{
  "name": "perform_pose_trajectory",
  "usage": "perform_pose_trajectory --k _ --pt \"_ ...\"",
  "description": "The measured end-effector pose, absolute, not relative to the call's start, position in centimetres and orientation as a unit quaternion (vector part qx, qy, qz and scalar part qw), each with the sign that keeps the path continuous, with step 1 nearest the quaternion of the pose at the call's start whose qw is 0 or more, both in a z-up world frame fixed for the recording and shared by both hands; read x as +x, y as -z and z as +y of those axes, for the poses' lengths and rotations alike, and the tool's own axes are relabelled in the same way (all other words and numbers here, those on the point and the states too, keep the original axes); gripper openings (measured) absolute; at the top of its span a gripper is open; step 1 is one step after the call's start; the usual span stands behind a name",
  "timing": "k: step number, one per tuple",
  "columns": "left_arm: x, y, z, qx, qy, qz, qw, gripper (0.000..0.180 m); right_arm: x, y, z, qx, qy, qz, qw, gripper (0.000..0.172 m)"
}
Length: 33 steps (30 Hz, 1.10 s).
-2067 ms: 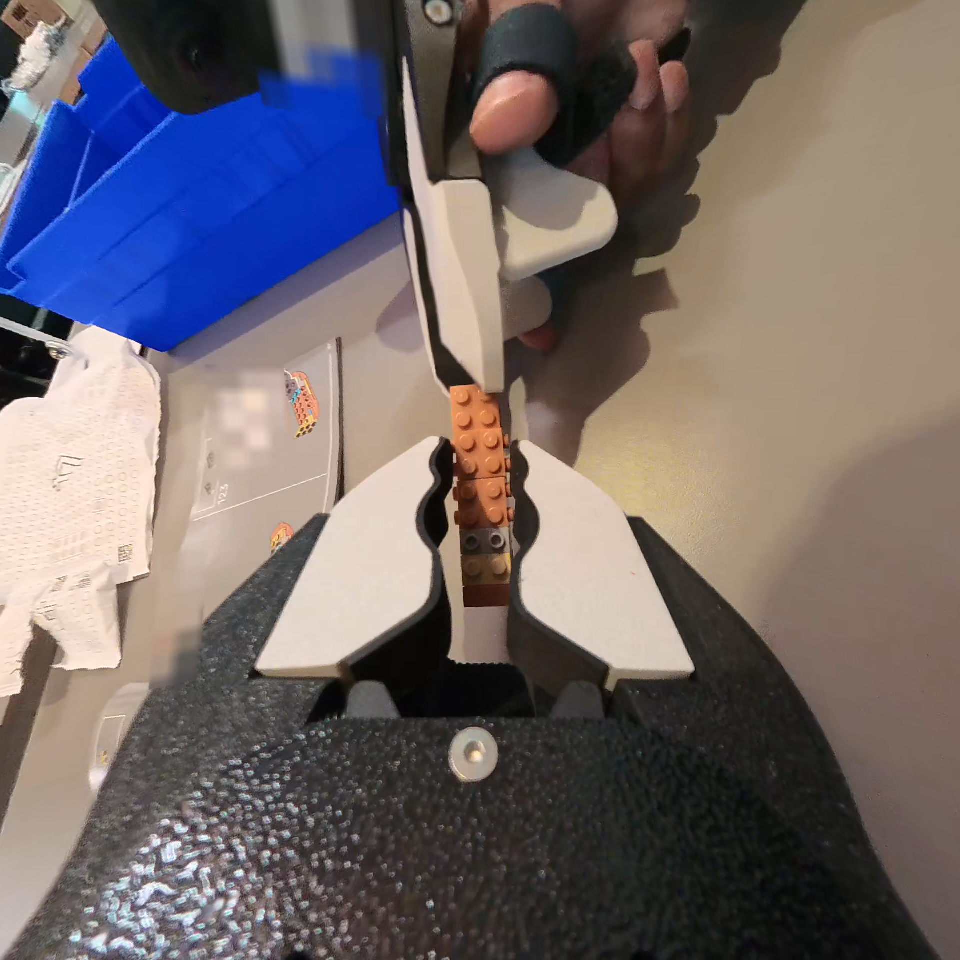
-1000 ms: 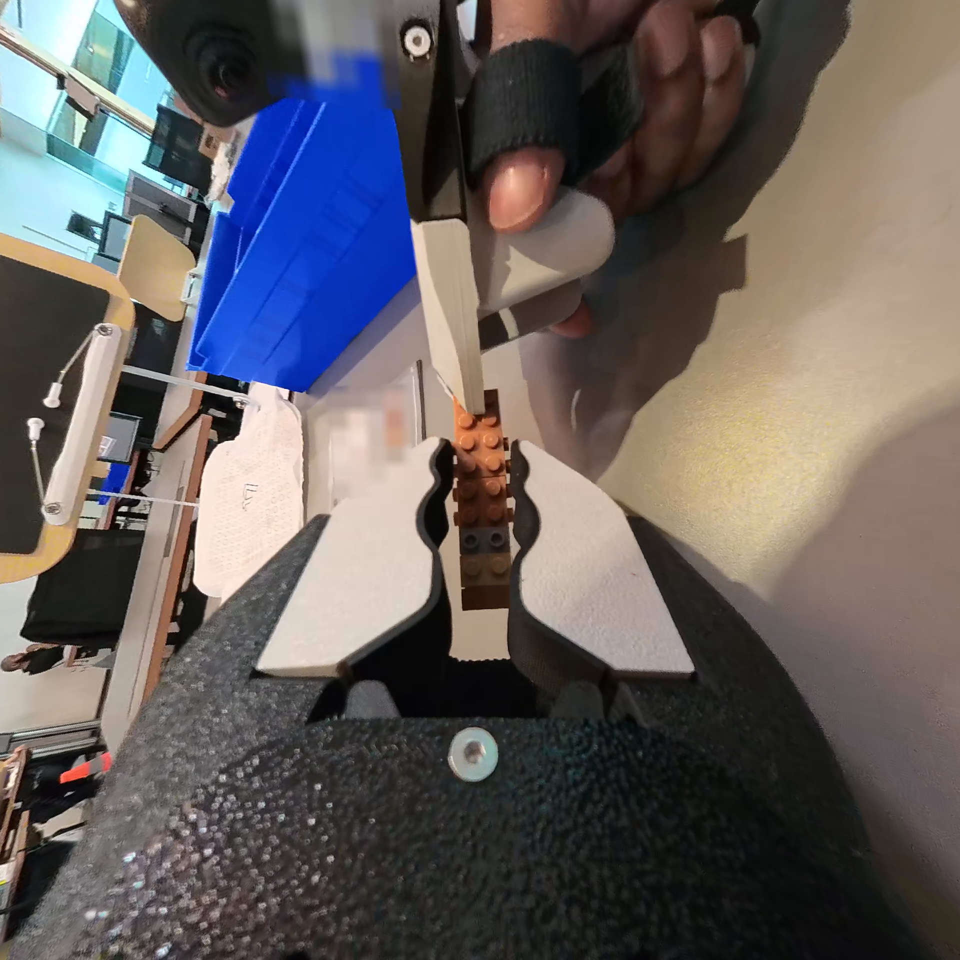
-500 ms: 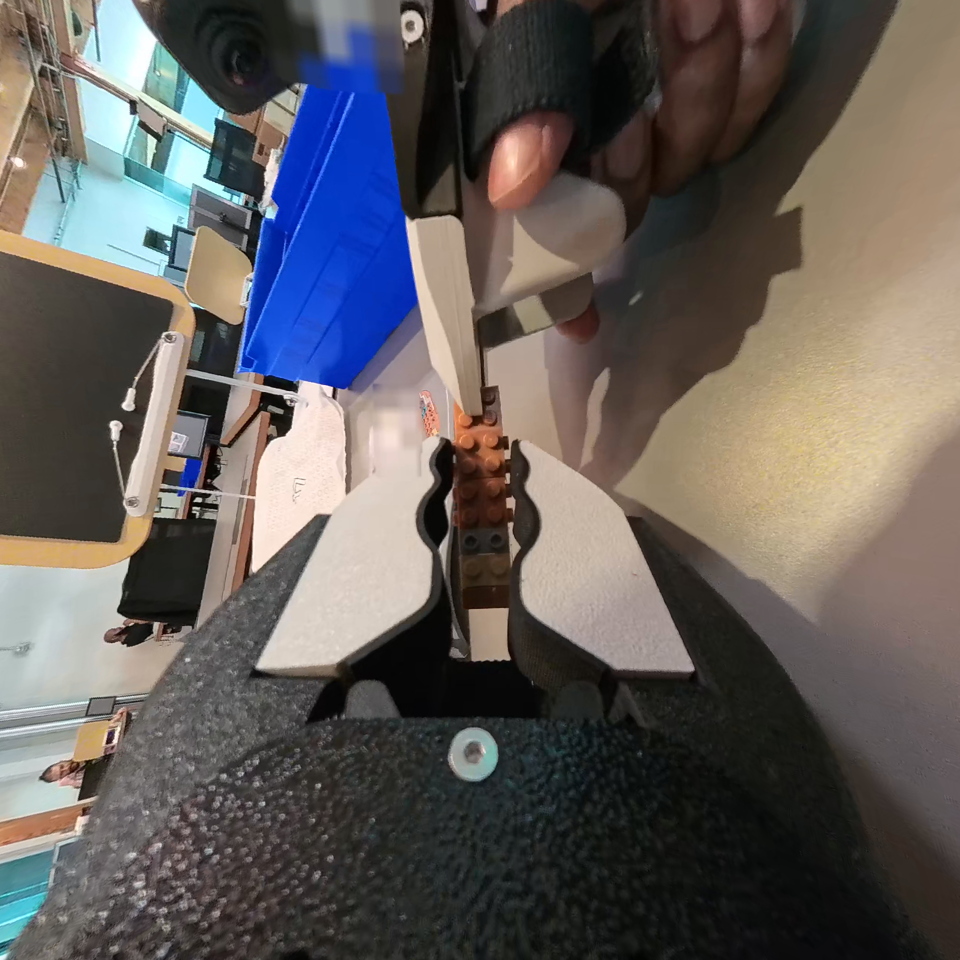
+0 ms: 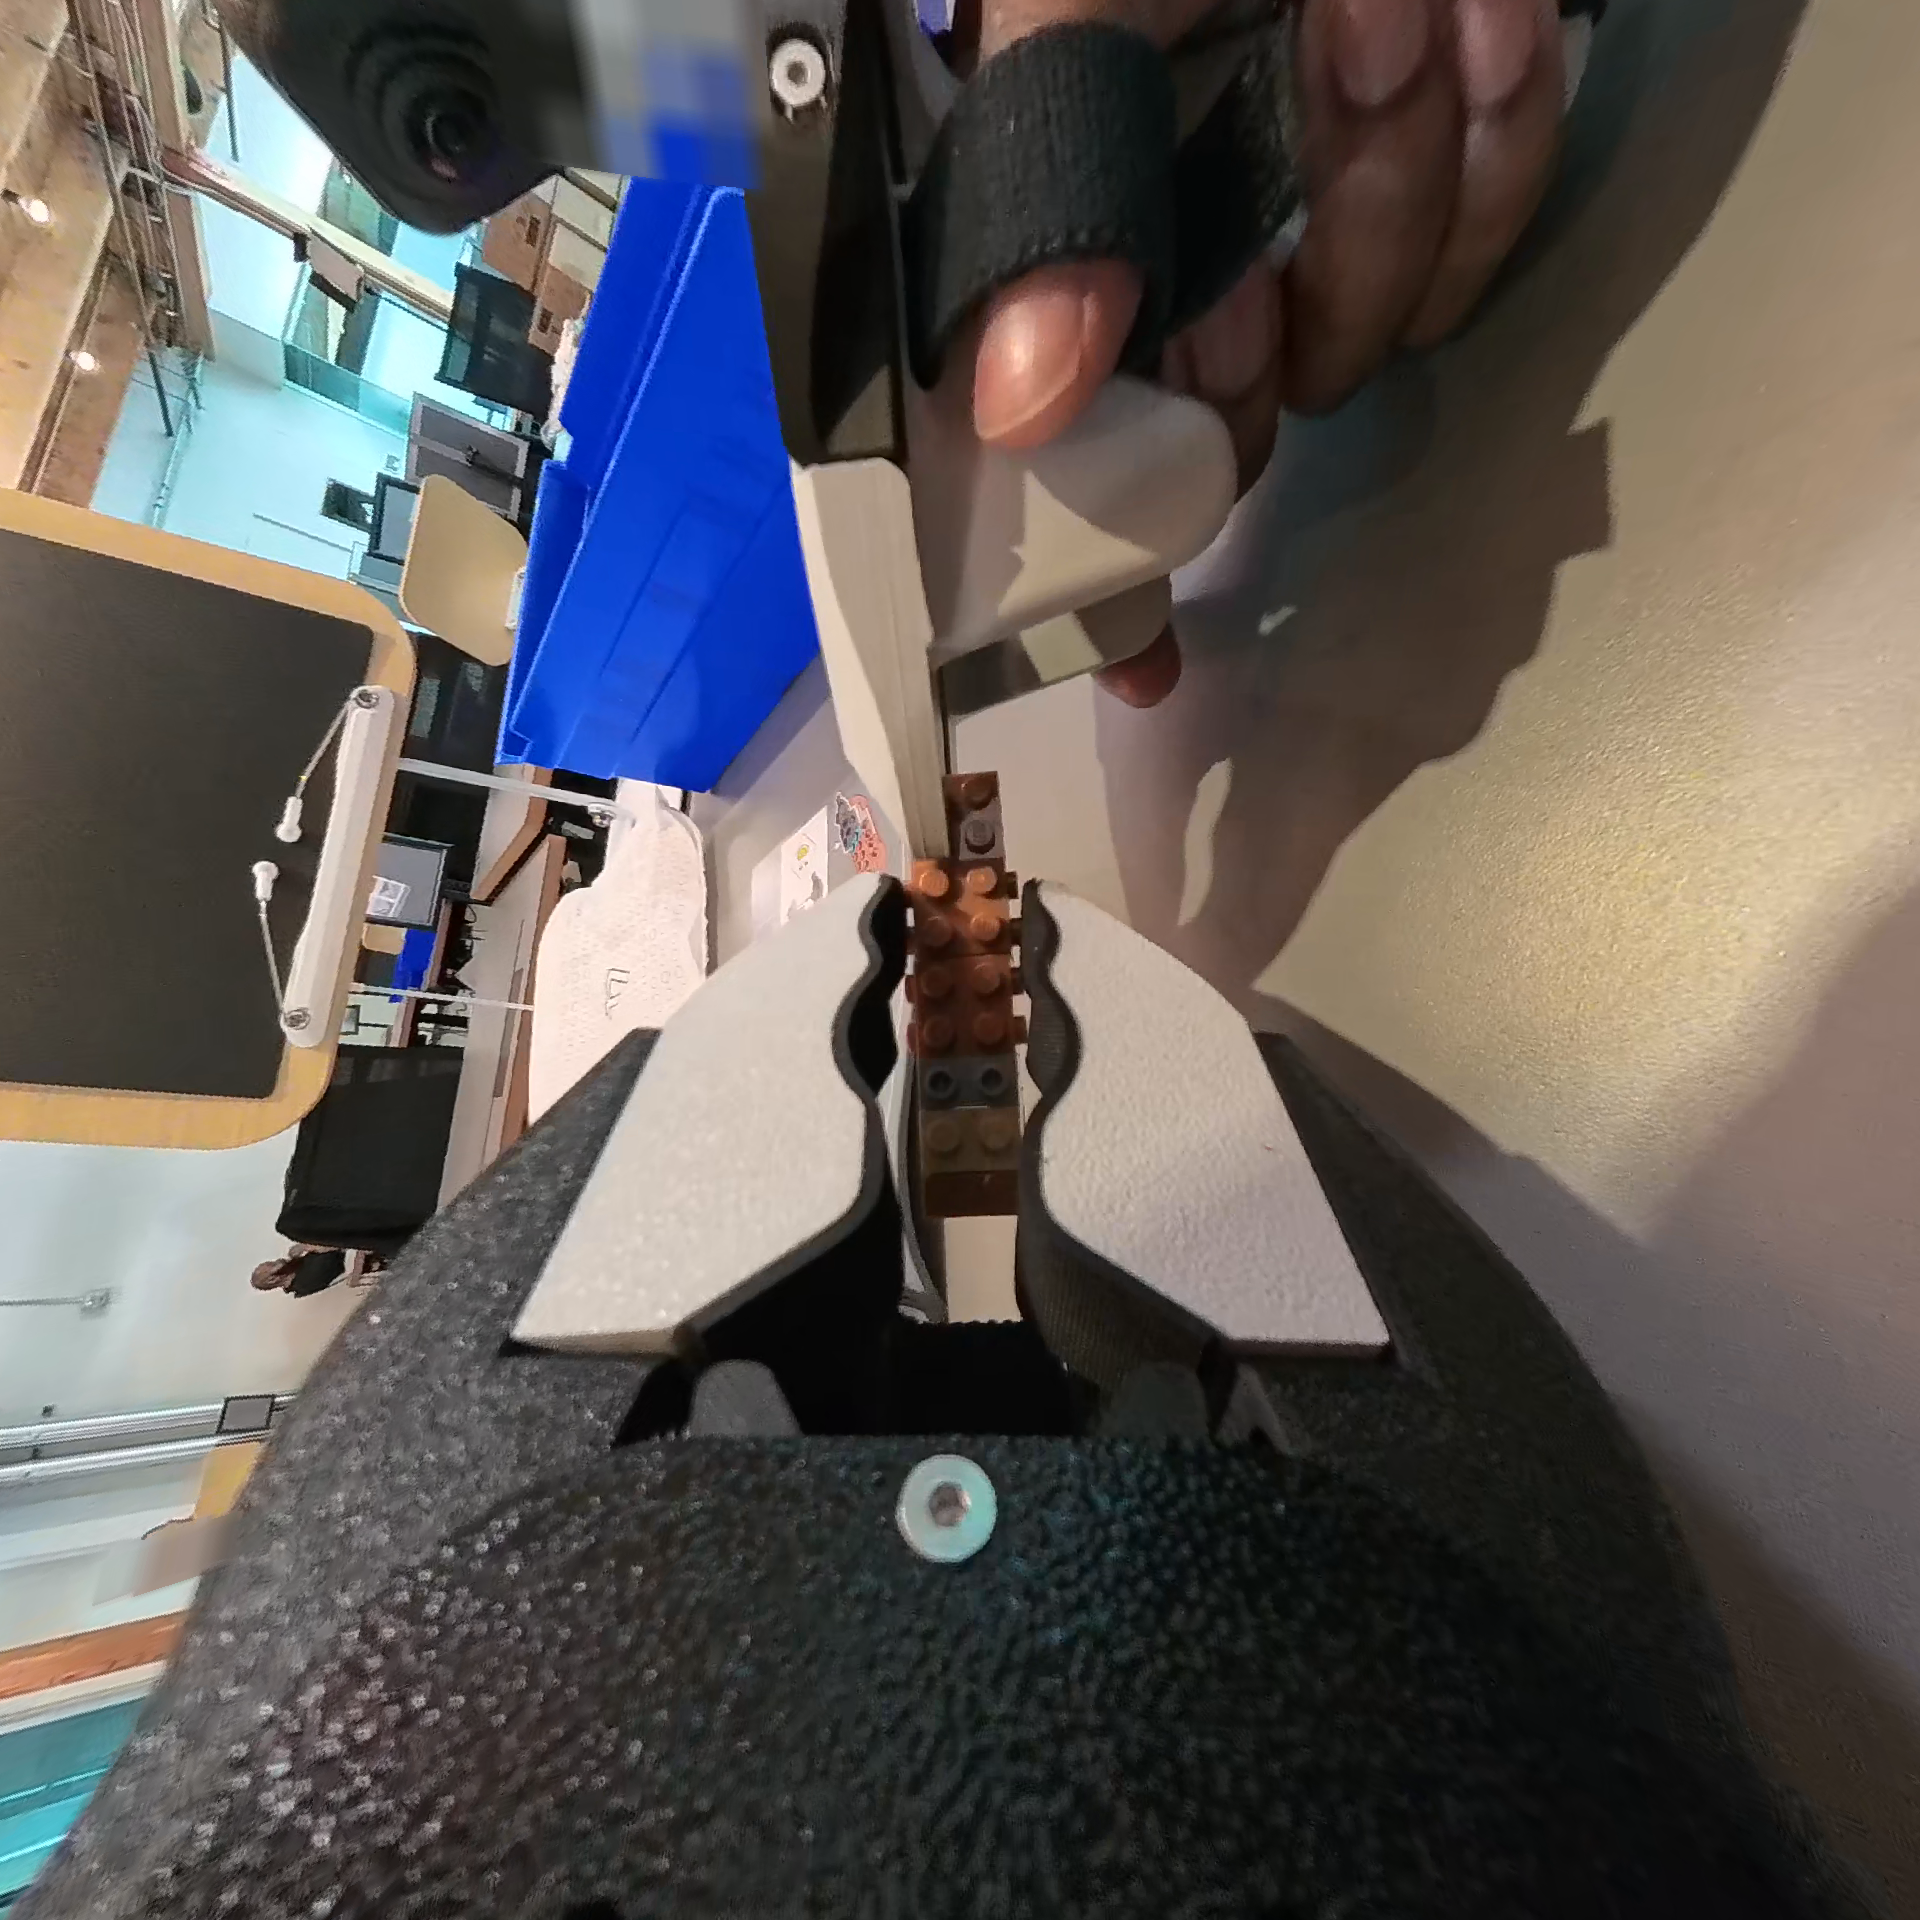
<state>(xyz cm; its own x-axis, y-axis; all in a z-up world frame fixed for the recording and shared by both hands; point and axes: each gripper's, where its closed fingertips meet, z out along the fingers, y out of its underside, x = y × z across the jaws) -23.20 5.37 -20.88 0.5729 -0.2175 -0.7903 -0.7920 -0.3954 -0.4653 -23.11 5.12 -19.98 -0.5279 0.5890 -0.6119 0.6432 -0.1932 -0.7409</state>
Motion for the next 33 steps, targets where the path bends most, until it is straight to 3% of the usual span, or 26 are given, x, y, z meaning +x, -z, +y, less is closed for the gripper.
perform_pose_trajectory --k 33 --pt "-22.9 19.1 5.2 -0.736 -0.356 0.330 0.473 0.020 -22.9 18.4 5.0 0.434 0.630 0.642 -0.040 0.012"
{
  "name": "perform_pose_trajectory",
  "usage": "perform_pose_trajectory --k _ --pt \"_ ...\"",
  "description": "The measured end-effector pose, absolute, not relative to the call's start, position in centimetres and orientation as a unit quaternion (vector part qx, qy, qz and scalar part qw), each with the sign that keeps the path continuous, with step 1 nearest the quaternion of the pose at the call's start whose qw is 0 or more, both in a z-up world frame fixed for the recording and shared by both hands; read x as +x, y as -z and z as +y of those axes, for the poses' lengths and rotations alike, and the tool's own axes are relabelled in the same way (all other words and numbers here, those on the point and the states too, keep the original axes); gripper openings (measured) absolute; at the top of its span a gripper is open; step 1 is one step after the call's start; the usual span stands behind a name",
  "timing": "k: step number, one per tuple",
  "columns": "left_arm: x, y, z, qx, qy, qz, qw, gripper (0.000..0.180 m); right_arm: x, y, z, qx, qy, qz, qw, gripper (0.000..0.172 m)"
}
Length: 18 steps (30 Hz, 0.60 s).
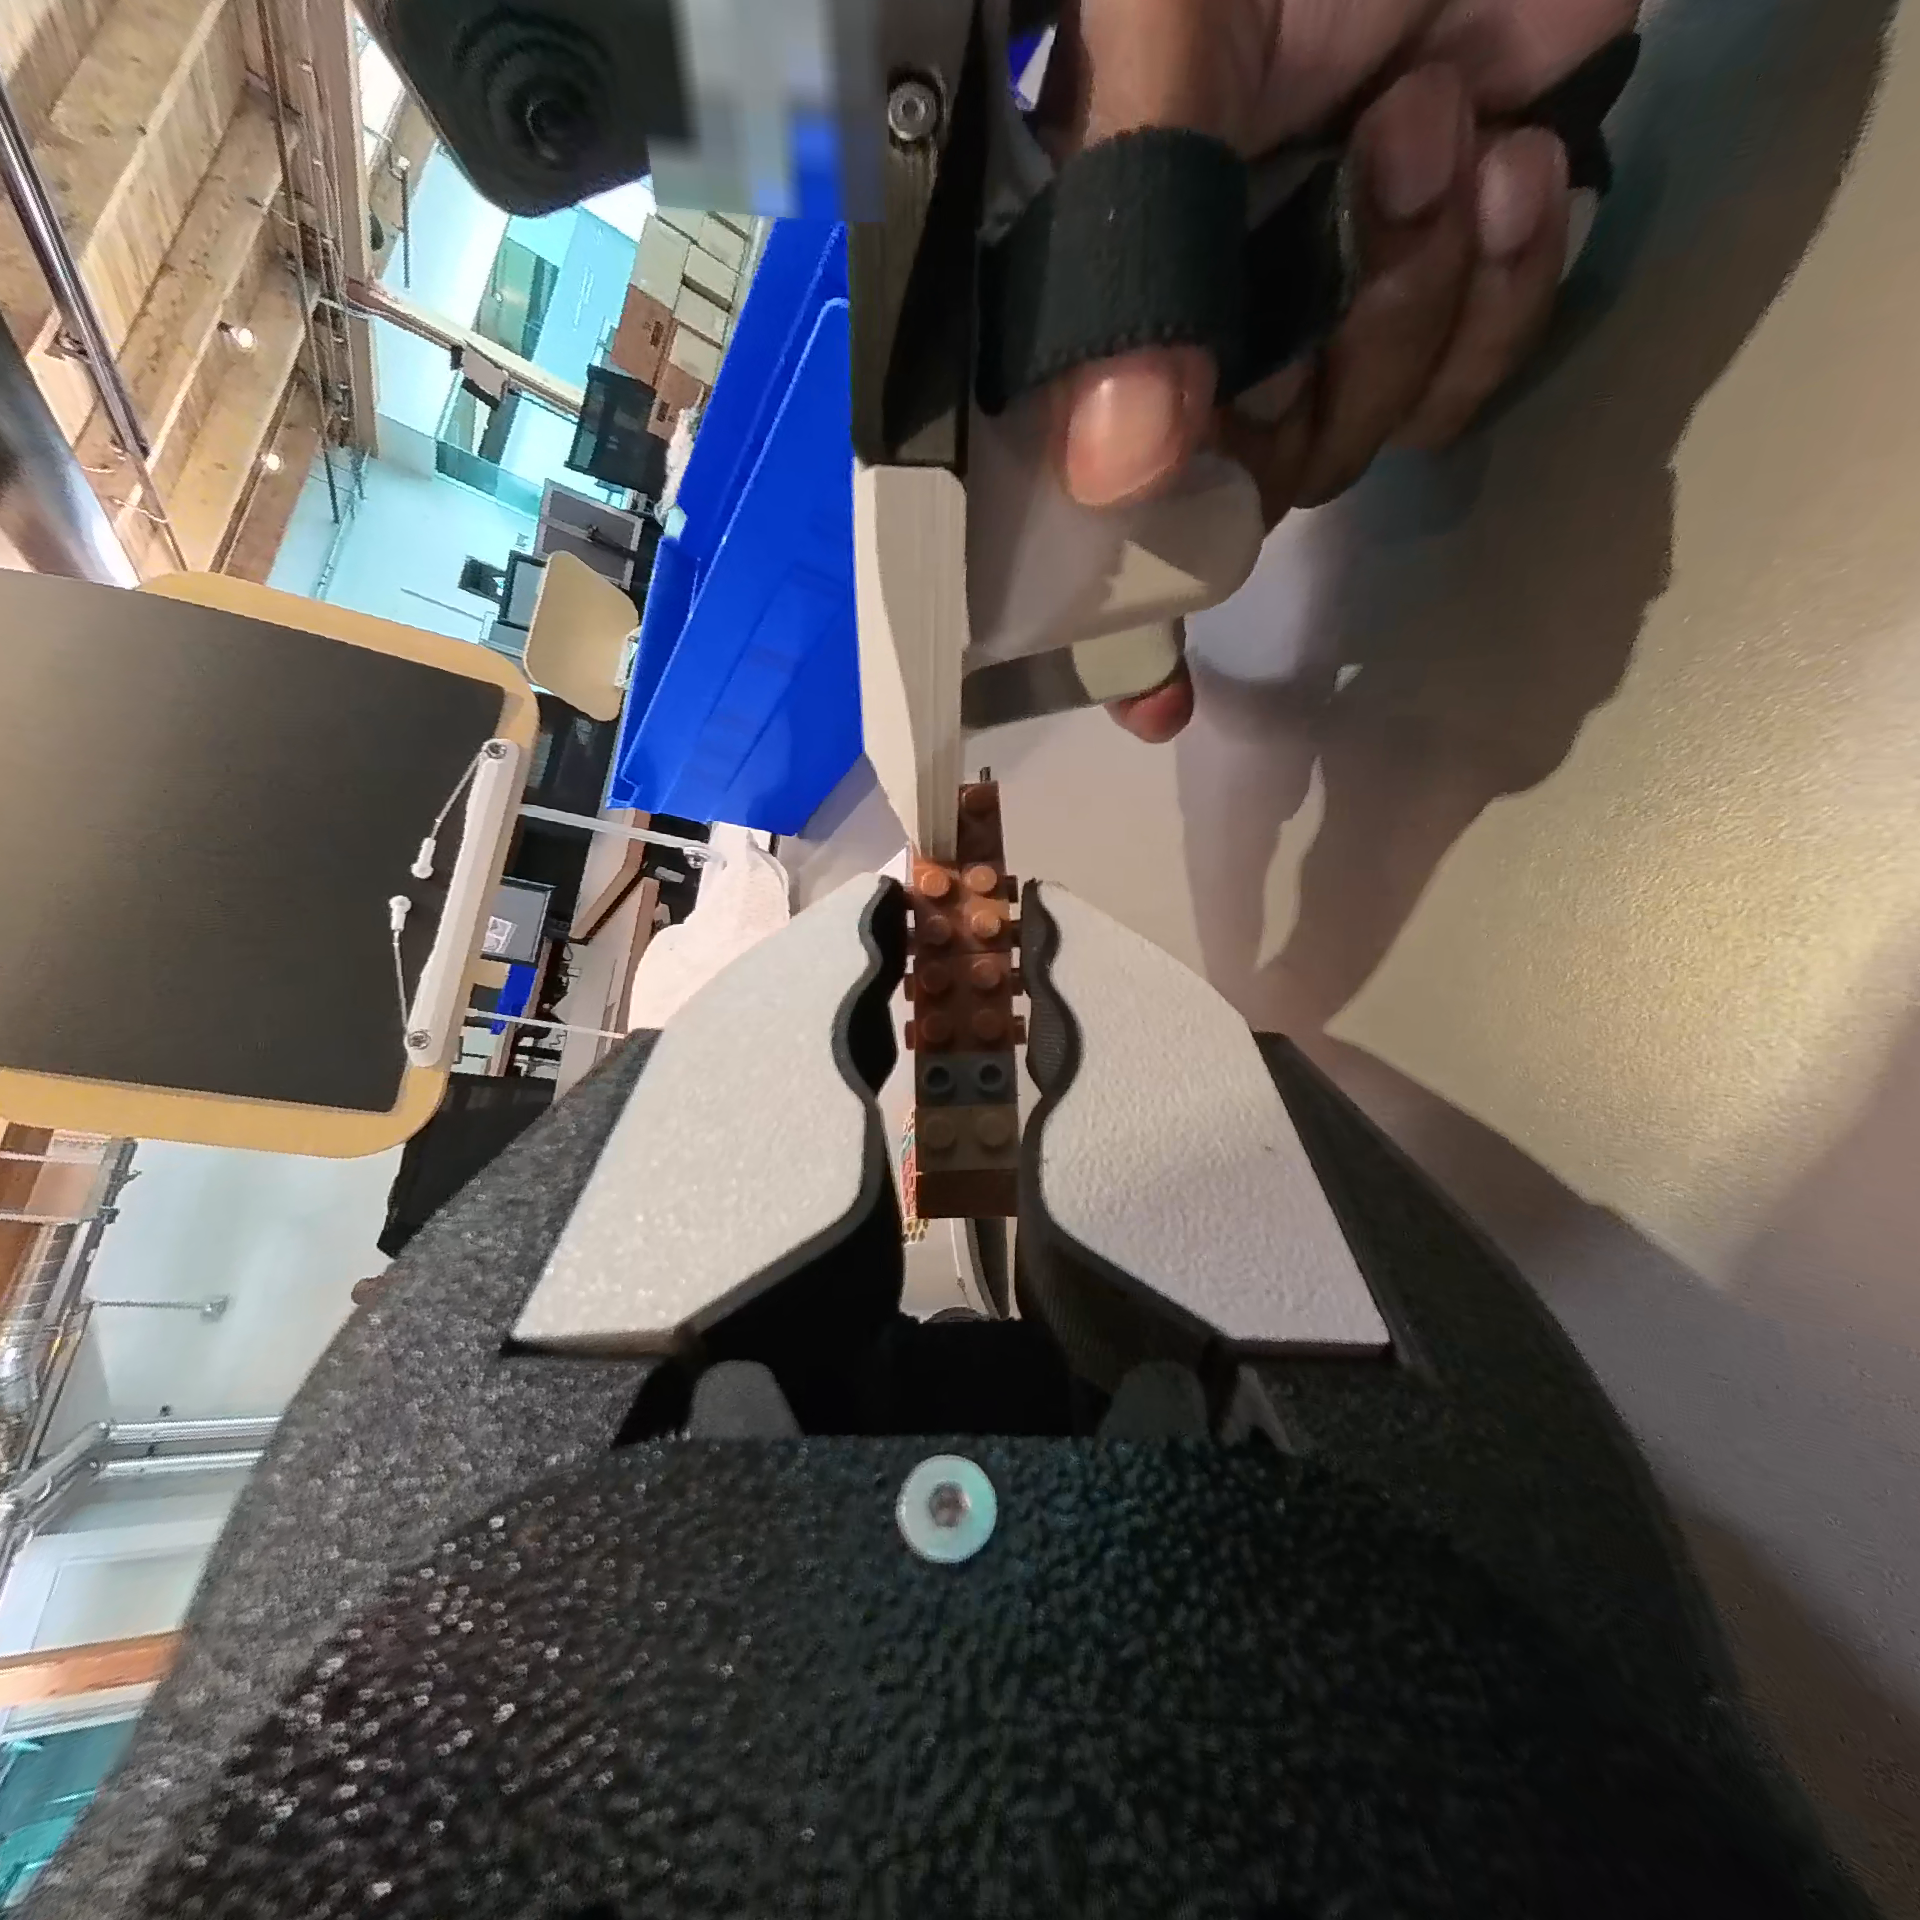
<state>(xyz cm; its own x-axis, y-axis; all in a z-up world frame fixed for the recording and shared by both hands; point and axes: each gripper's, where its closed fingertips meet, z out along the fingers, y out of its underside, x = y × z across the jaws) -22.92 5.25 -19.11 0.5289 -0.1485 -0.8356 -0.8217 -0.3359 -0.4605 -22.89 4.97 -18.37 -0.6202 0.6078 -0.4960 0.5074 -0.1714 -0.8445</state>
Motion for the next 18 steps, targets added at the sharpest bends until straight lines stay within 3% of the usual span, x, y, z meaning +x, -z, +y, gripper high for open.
perform_pose_trajectory --k 6,12,18 --pt "-23.07 18.65 5.18 -0.732 -0.356 0.323 0.482 0.021 -22.82 18.37 5.01 -0.431 -0.632 -0.643 0.018 0.029" --pt "-23.10 18.57 5.19 -0.730 -0.359 0.323 0.483 0.020 -22.78 17.56 5.39 -0.411 -0.643 -0.645 0.039 0.010" --pt "-23.09 18.54 5.22 -0.728 -0.364 0.322 0.483 0.020 -22.79 17.49 5.36 -0.405 -0.638 -0.651 0.067 0.009"
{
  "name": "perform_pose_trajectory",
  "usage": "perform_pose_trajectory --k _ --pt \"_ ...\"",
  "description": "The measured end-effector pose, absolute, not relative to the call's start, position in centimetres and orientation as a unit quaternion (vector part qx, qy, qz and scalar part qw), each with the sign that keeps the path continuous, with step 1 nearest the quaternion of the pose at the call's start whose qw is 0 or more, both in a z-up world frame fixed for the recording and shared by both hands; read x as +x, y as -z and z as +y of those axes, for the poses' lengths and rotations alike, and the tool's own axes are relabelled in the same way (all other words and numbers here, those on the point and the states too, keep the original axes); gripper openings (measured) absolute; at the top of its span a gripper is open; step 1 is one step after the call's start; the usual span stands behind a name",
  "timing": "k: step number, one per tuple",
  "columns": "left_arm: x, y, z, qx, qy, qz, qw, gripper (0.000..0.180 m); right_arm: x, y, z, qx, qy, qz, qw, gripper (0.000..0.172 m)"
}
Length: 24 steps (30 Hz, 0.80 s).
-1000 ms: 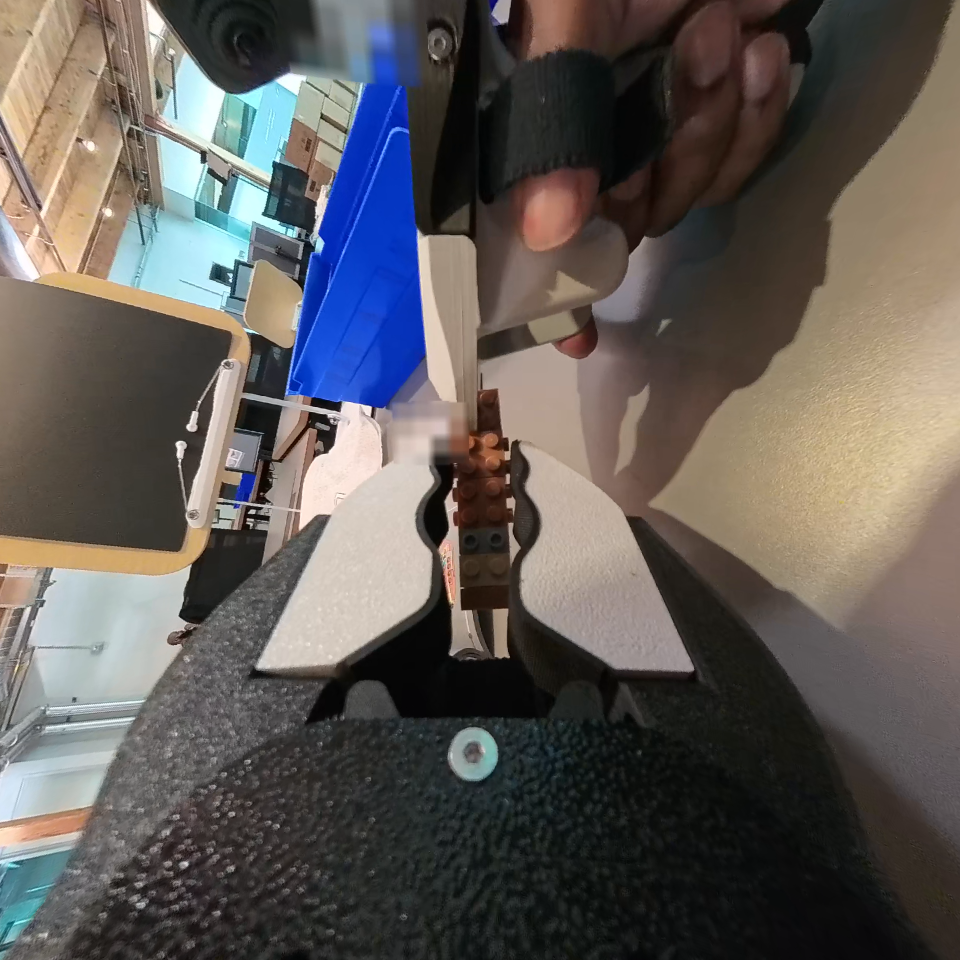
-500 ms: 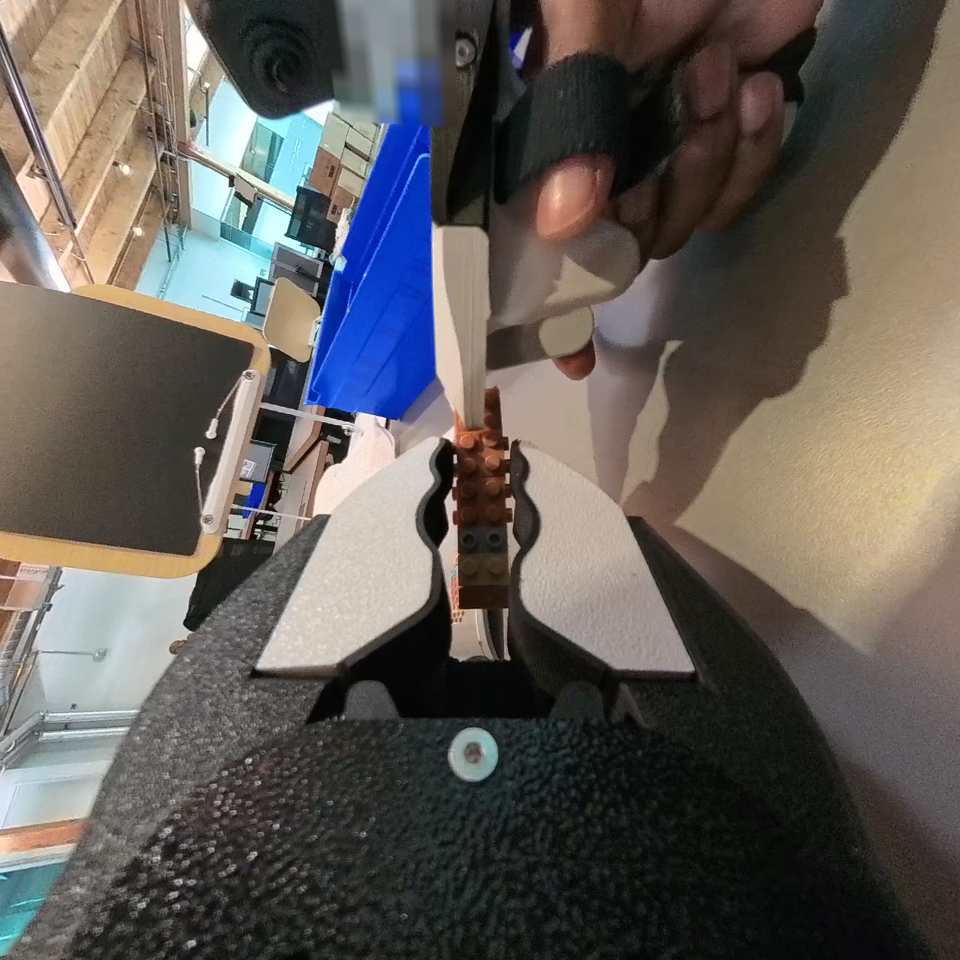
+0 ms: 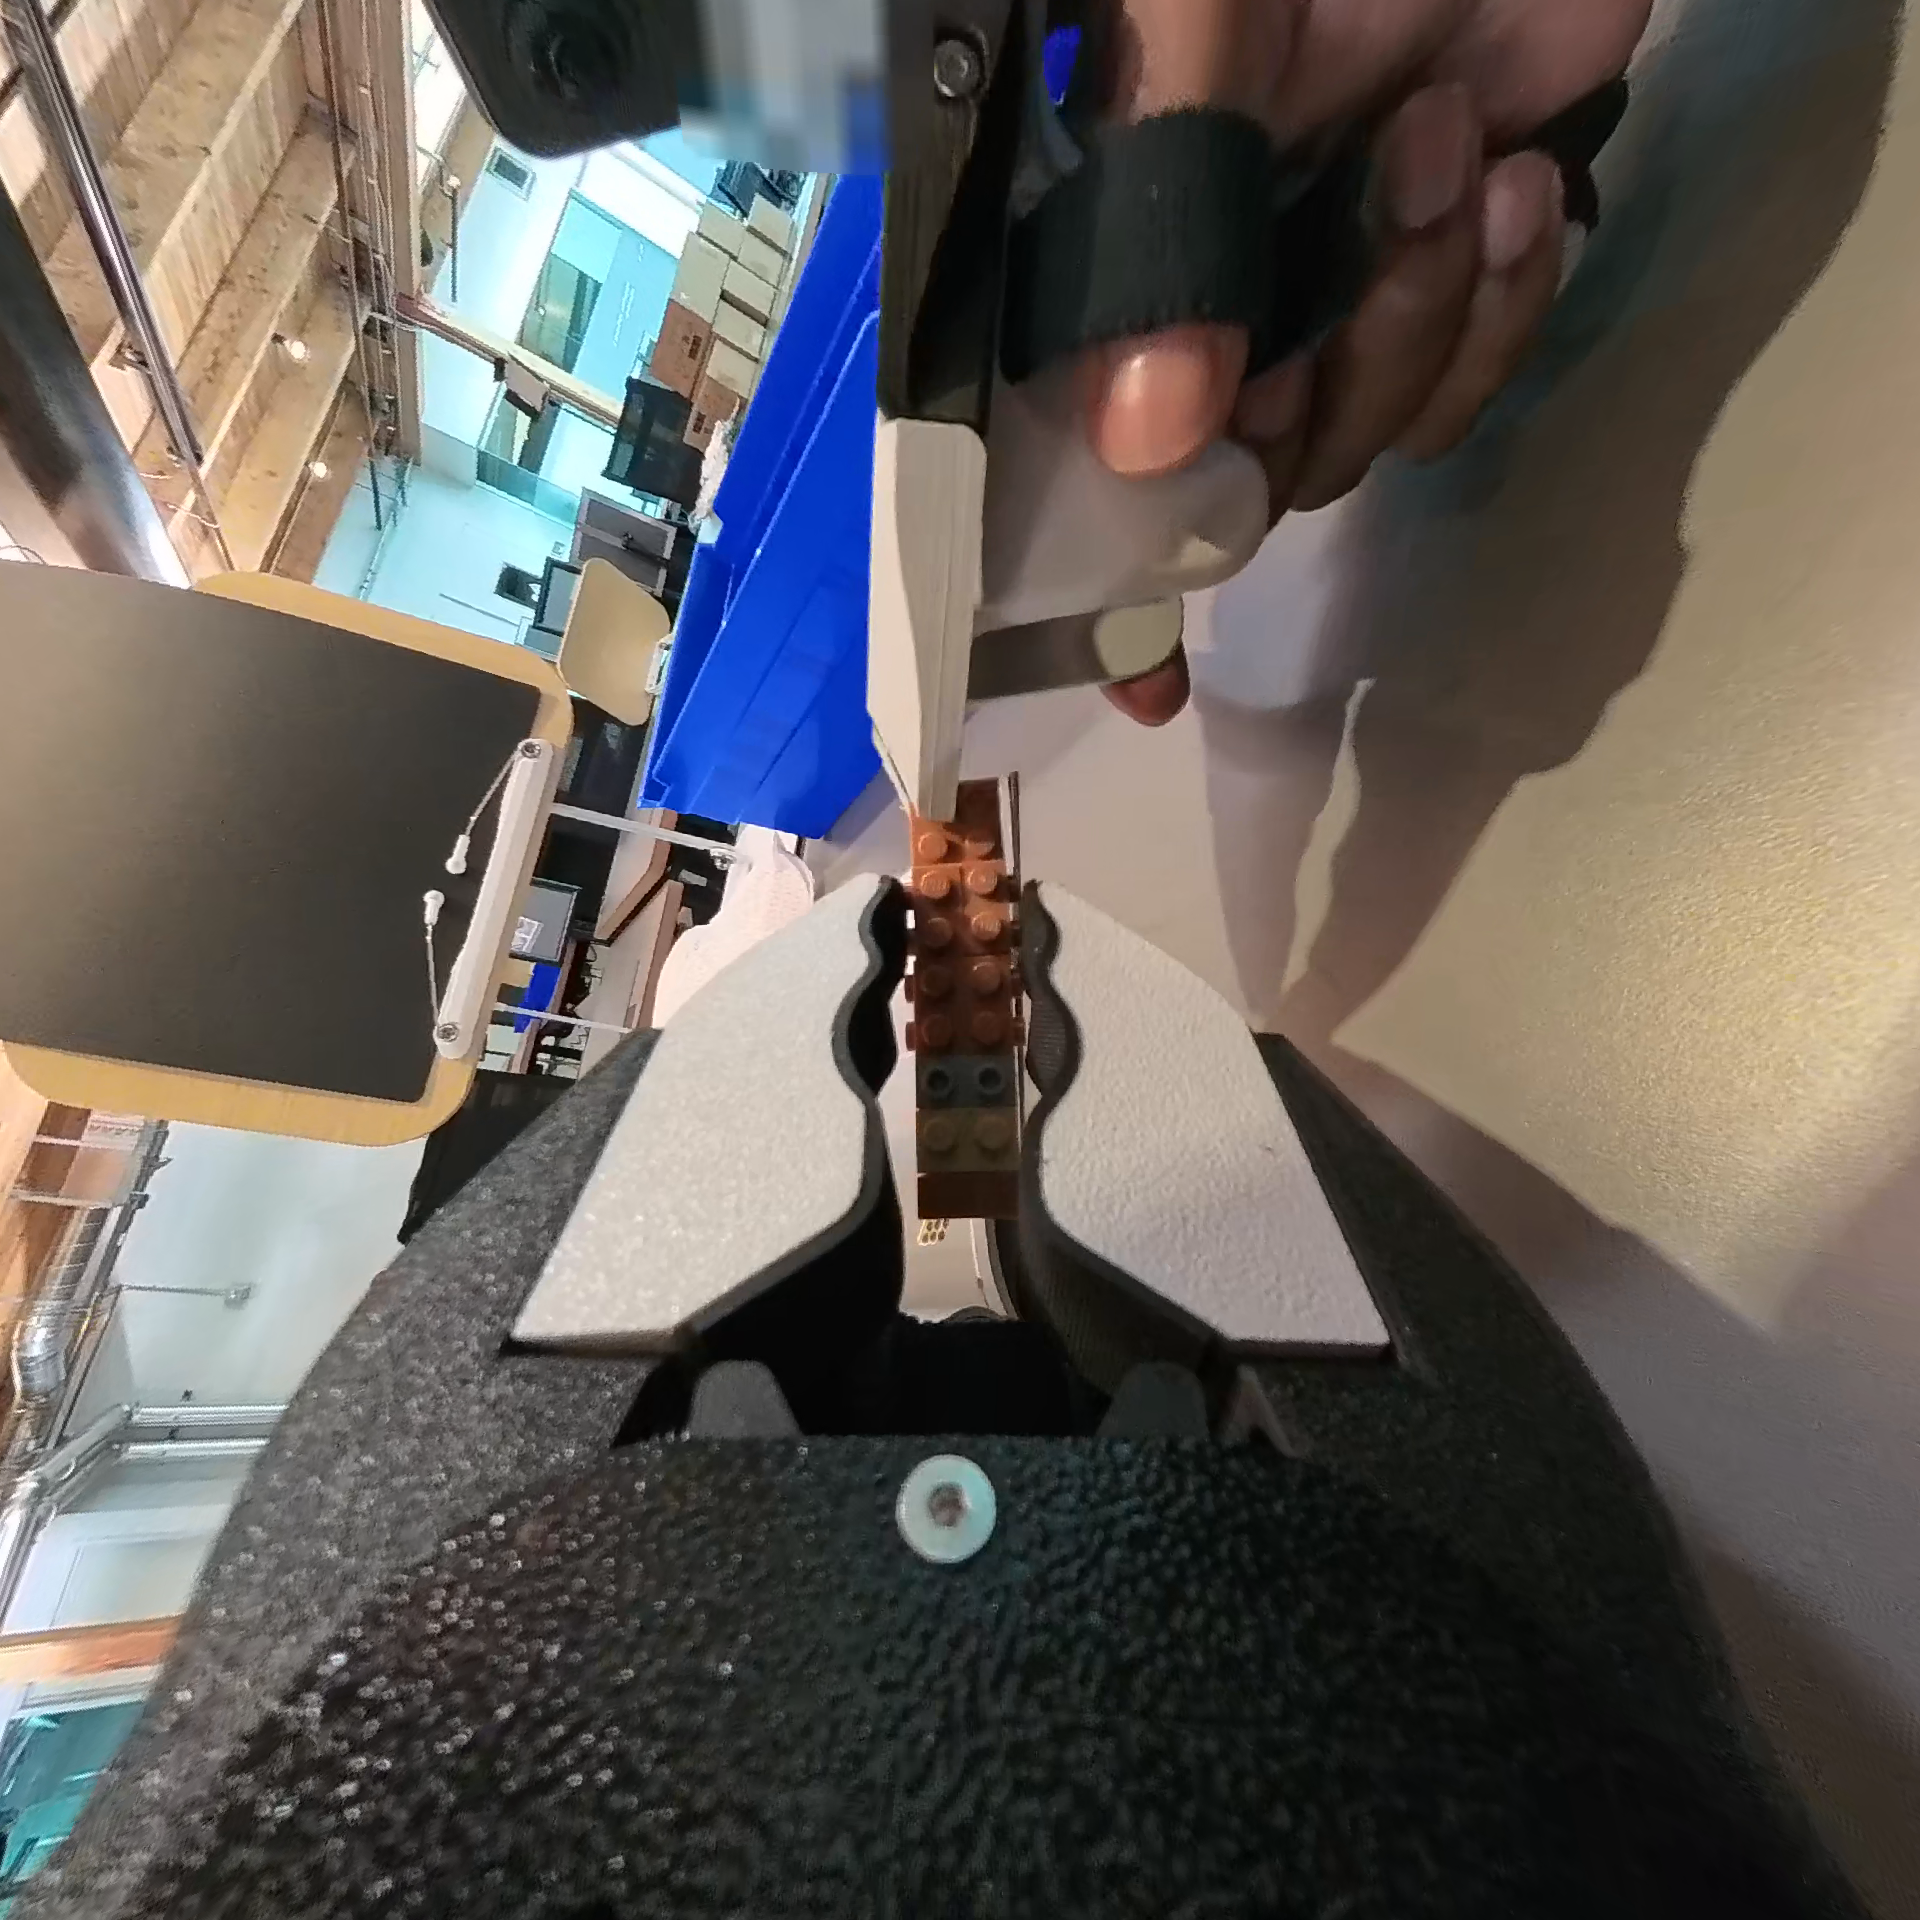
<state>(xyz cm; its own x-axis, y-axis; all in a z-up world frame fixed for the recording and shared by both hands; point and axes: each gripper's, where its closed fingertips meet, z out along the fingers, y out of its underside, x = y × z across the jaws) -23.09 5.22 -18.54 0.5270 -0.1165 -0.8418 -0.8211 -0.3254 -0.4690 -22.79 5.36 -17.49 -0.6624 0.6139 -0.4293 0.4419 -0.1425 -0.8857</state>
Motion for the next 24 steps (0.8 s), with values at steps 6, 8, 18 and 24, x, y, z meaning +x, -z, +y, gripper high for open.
perform_pose_trajectory --k 6,8,18,24 --pt "-23.2 18.8 5.3 -0.733 -0.357 0.318 0.484 0.020 -22.9 17.8 5.4 -0.412 -0.632 -0.652 0.080 0.009" --pt "-23.3 19.1 5.3 -0.739 -0.350 0.315 0.481 0.020 -23.0 18.1 5.5 -0.420 -0.629 -0.649 0.076 0.009" --pt "-24.0 21.2 5.1 -0.822 -0.193 0.239 0.481 0.020 -23.5 19.0 5.9 -0.386 -0.607 -0.690 0.083 0.034" --pt "-23.2 21.5 4.8 -0.848 -0.019 0.163 0.504 0.020 -23.0 19.4 5.7 -0.312 -0.581 -0.740 0.131 0.034"
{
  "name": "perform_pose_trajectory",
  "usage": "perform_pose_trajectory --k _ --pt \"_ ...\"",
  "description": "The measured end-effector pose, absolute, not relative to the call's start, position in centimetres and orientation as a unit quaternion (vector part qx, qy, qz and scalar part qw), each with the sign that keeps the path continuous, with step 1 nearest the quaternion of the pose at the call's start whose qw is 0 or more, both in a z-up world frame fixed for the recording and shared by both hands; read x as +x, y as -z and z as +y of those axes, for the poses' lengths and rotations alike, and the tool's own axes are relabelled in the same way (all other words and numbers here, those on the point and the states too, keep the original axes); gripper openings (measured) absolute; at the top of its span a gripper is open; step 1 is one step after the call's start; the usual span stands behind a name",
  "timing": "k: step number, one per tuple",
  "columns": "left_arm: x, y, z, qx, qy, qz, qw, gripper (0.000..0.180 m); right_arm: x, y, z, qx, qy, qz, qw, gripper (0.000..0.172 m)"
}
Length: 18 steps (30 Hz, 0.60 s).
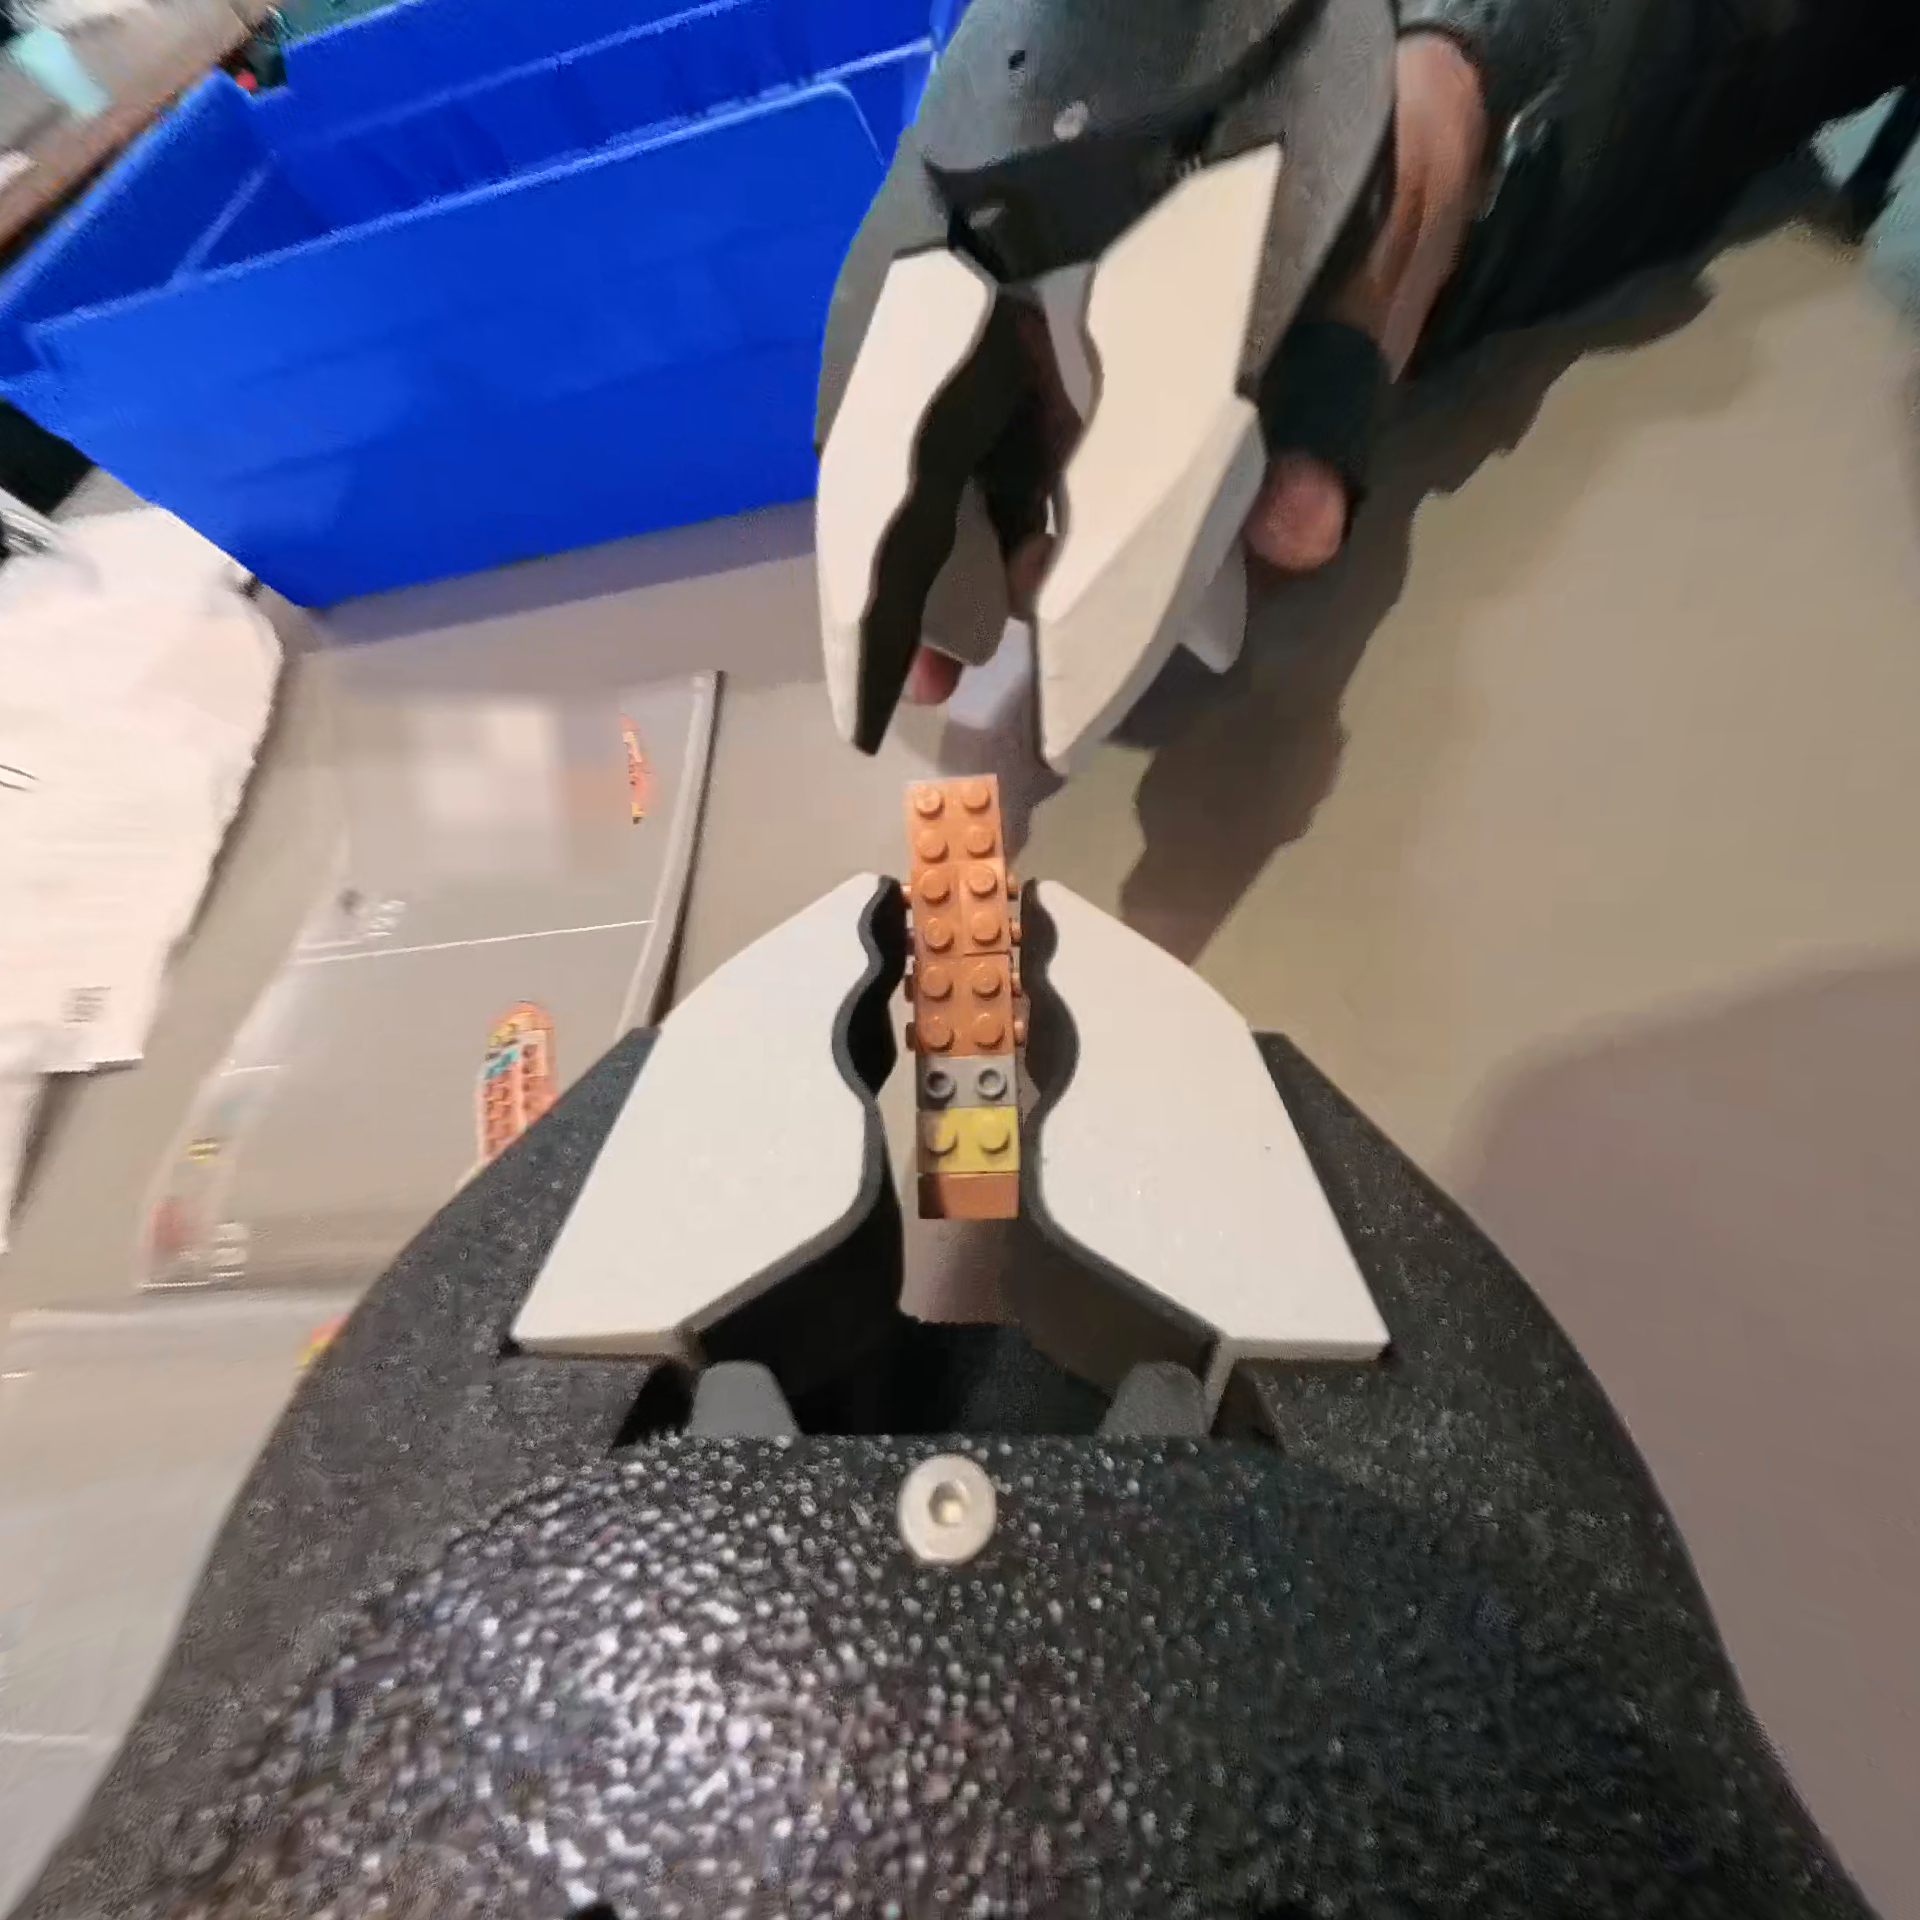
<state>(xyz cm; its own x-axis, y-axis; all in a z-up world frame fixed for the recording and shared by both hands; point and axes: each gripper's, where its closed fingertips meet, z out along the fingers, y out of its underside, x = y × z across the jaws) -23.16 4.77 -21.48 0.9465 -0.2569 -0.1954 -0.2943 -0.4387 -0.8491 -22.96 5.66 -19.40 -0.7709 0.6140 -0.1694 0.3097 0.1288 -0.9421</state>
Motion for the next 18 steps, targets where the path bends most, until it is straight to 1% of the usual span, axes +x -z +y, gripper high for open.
perform_pose_trajectory --k 3,7,11,14,16,18 --pt "-22.9 21.7 4.7 -0.850 0.017 0.153 0.503 0.021 -22.7 19.9 5.3 -0.305 -0.565 -0.755 0.135 0.030" --pt "-22.9 23.8 4.3 -0.878 0.003 0.166 0.448 0.021 -23.0 21.1 5.7 -0.334 -0.526 -0.772 0.127 0.022" --pt "-22.9 26.1 3.9 -0.901 -0.022 0.189 0.389 0.021 -23.0 21.8 5.8 -0.348 -0.507 -0.780 0.116 0.021" --pt "-22.8 26.1 4.0 -0.903 -0.013 0.177 0.392 0.021 -22.9 21.9 5.7 -0.345 -0.502 -0.785 0.114 0.022" --pt "-23.3 25.9 4.0 -0.903 -0.017 0.169 0.394 0.034 -22.9 22.0 5.7 -0.344 -0.502 -0.785 0.113 0.023" --pt "-23.6 25.7 3.6 -0.905 -0.013 0.171 0.389 0.041 -22.9 21.9 5.7 -0.346 -0.504 -0.783 0.112 0.023"
